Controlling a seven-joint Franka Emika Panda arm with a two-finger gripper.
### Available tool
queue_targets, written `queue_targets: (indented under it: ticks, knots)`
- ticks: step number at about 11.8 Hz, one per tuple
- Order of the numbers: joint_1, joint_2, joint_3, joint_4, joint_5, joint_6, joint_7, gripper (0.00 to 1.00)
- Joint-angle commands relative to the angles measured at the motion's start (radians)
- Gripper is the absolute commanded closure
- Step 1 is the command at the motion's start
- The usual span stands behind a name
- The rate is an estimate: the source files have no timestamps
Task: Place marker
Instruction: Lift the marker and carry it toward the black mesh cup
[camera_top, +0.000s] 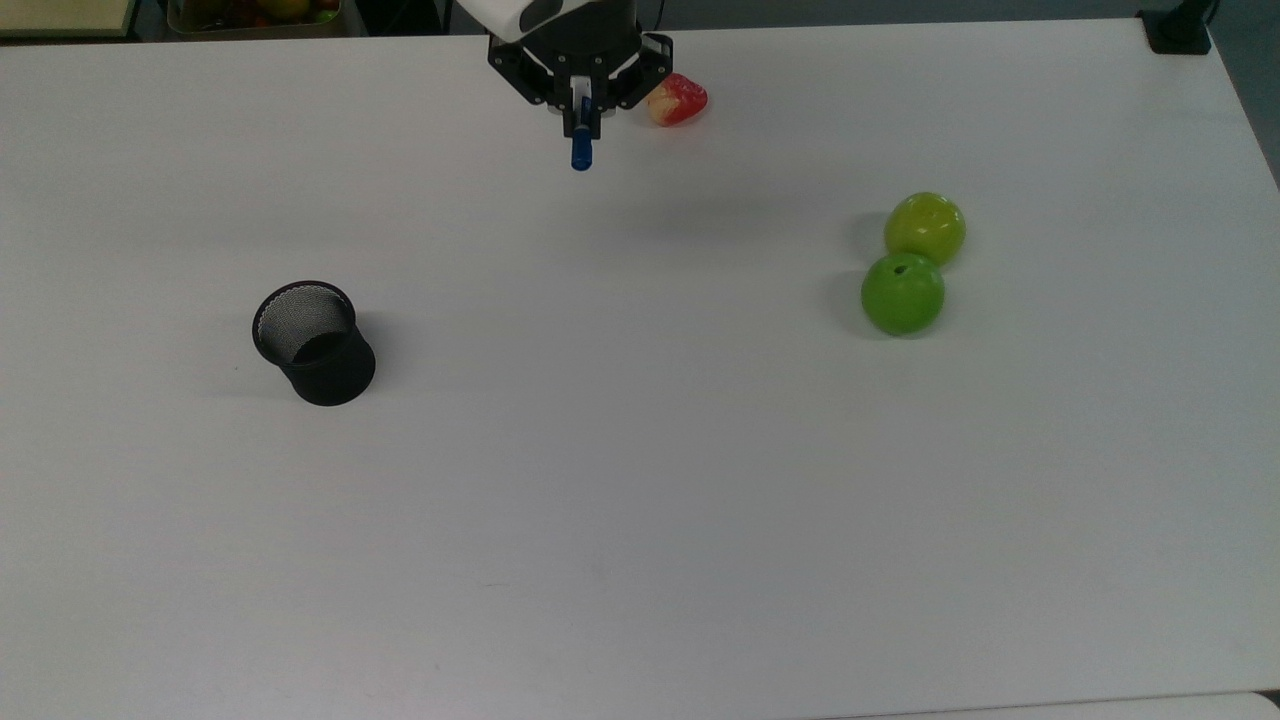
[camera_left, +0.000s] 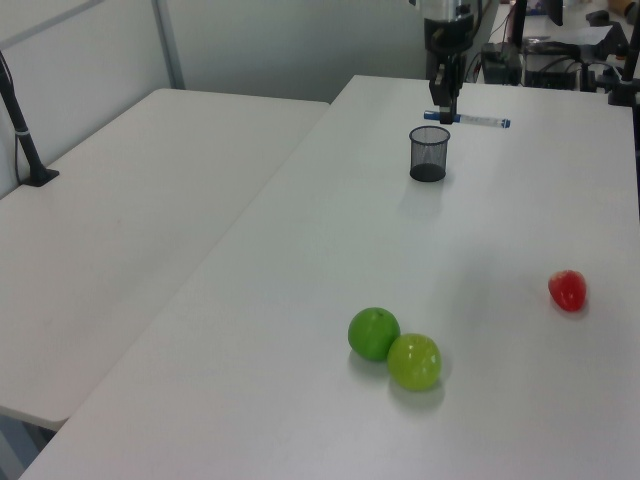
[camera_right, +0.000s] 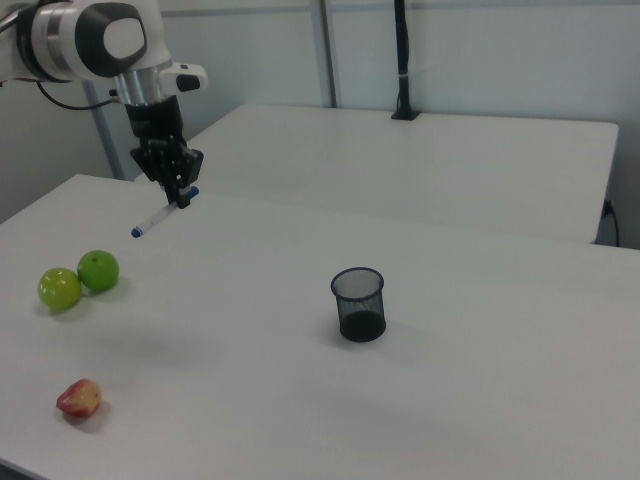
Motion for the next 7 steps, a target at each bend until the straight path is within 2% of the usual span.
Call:
queue_targets:
  ticks: [1, 3, 7]
  knots:
    - [0.004, -0.003, -0.009, 0.009, 0.005, -0.027, -0.03, 0.89]
    - [-0.024, -0.003, -0.015, 0.008, -0.005, -0.018, -0.057, 0.89]
    - [-0.033, 0.005, -0.15, 0.003, -0.005, 0.001, -0.209, 0.89]
